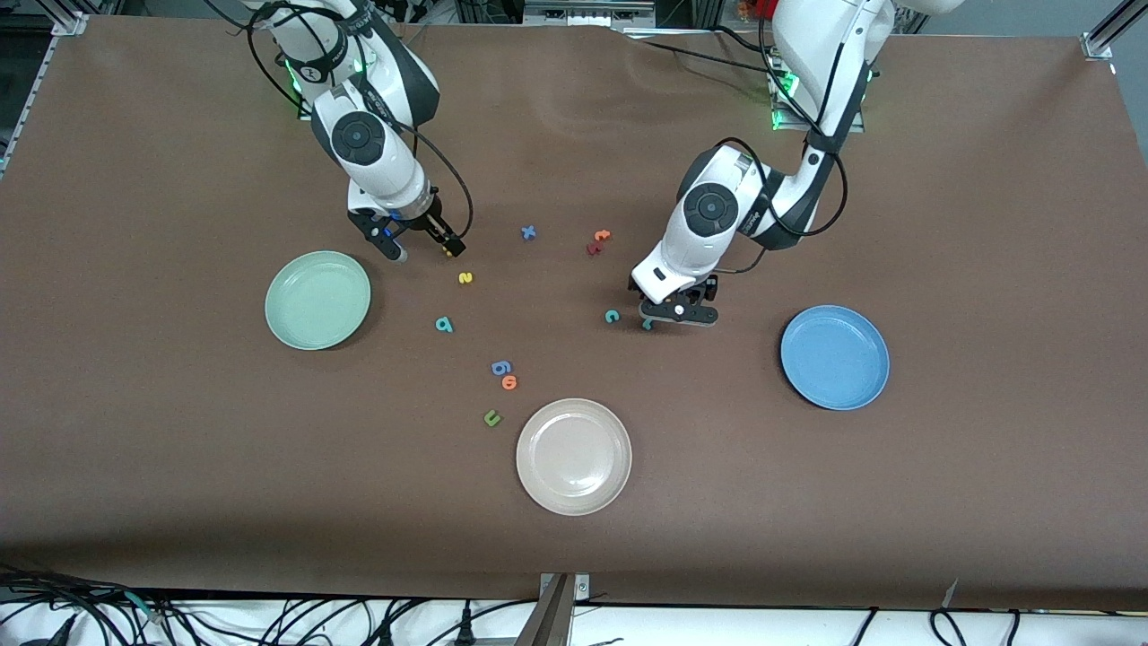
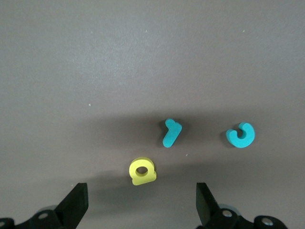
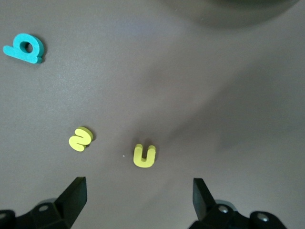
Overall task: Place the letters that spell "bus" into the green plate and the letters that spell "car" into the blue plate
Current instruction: 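Grasp the yellow u with the right gripper while the left grasps yellow o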
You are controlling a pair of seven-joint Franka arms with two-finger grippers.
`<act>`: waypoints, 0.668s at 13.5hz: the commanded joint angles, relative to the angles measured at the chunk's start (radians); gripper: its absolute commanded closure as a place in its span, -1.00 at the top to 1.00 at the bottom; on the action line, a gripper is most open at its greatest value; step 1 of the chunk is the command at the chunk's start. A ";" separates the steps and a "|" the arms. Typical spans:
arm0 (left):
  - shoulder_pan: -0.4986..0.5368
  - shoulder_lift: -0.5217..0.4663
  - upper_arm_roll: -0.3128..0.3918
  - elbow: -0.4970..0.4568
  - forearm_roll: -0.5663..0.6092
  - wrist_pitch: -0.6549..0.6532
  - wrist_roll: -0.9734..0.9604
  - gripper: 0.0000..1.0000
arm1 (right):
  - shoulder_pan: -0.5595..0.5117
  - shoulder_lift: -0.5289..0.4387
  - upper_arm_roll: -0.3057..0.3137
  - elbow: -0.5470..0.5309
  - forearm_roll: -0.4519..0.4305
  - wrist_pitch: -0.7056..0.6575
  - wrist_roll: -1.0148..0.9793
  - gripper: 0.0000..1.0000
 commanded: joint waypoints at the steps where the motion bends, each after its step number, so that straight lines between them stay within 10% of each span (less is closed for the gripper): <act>1: -0.005 -0.003 0.003 -0.022 -0.008 0.014 0.010 1.00 | -0.006 0.040 0.007 -0.006 0.005 0.061 0.013 0.96; 9: -0.020 0.065 0.003 -0.014 -0.007 0.080 0.000 0.83 | -0.006 0.111 -0.026 -0.004 -0.095 0.117 0.010 0.95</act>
